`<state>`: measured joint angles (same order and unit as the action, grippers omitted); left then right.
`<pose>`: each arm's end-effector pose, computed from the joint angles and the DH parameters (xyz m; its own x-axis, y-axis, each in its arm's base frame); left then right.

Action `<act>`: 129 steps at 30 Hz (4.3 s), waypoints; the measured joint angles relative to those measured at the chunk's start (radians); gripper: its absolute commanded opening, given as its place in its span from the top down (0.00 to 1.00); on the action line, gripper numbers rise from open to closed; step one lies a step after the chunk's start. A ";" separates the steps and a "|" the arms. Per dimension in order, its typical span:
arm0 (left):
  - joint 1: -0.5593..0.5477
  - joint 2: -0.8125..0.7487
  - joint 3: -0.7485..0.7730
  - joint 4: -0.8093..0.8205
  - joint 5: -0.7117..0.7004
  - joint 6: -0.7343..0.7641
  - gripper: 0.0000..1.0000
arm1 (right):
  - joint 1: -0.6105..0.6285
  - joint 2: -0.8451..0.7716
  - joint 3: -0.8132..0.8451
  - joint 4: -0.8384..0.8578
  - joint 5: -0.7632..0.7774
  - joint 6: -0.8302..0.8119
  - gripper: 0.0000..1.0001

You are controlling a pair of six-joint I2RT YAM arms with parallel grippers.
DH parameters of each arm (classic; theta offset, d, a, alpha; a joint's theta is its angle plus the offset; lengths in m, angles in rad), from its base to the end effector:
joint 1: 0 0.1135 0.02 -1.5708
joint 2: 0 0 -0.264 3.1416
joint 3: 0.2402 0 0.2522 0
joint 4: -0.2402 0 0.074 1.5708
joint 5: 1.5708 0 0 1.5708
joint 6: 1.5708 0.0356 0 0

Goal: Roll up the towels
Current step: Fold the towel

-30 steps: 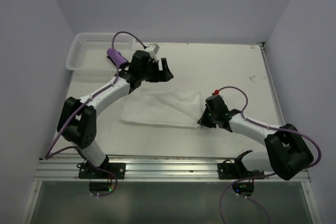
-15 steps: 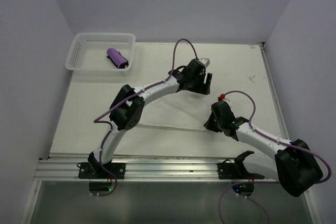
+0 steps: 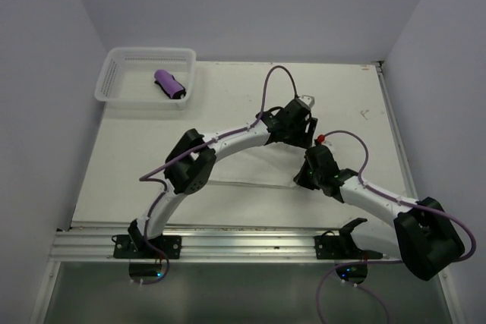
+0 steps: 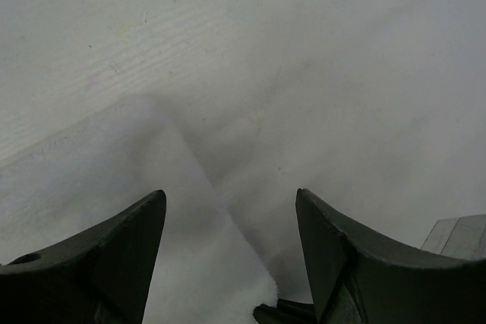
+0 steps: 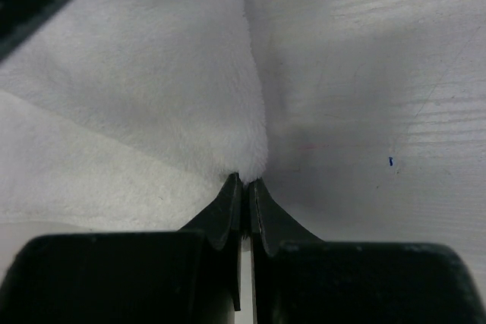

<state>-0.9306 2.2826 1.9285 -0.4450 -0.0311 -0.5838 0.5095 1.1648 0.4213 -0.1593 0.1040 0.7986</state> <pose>0.3112 -0.4159 0.2062 -0.7919 0.1409 -0.5941 0.4220 0.8295 -0.3658 0.1803 0.0965 0.1485 -0.7855 0.3773 -0.4906 0.1917 0.9020 0.3869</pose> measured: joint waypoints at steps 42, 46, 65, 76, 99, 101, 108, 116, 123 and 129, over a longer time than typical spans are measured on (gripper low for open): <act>0.021 0.222 0.233 -0.114 -0.140 -0.098 0.68 | -0.007 -0.191 -0.116 0.051 0.010 -0.018 1.00; 0.023 0.223 0.234 -0.125 -0.158 -0.117 0.84 | -0.007 -0.228 -0.119 0.038 0.010 -0.031 1.00; 0.106 0.084 -0.063 0.153 0.103 -0.219 1.00 | -0.003 -0.195 -0.047 -0.109 0.032 -0.060 1.00; 0.185 0.031 -0.140 0.263 0.287 -0.221 1.00 | 0.138 -0.099 0.150 -0.269 0.203 -0.113 1.00; 0.259 -0.140 -0.404 0.427 0.387 -0.262 1.00 | 0.342 0.012 0.263 -0.366 0.399 -0.097 1.00; 0.265 -0.142 -0.405 0.429 0.394 -0.262 1.00 | 0.348 0.012 0.263 -0.349 0.393 -0.099 1.00; 0.275 -0.143 -0.405 0.432 0.417 -0.259 0.74 | 0.354 0.016 0.264 -0.346 0.403 -0.069 1.00; 0.317 -0.143 -0.348 0.488 0.355 -0.235 0.32 | 0.367 0.012 0.181 -0.386 0.347 0.027 1.00; 0.284 -0.143 -0.270 0.391 0.296 -0.182 0.31 | 0.367 -0.017 0.098 -0.312 0.320 0.090 1.00; 0.183 -0.145 -0.214 0.309 0.225 -0.130 0.50 | 0.351 -0.087 0.024 -0.243 0.316 0.151 1.00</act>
<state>-0.7471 2.1376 1.7149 -0.1356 0.1936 -0.7136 0.8608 1.0775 0.4458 -0.4023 0.4202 0.9497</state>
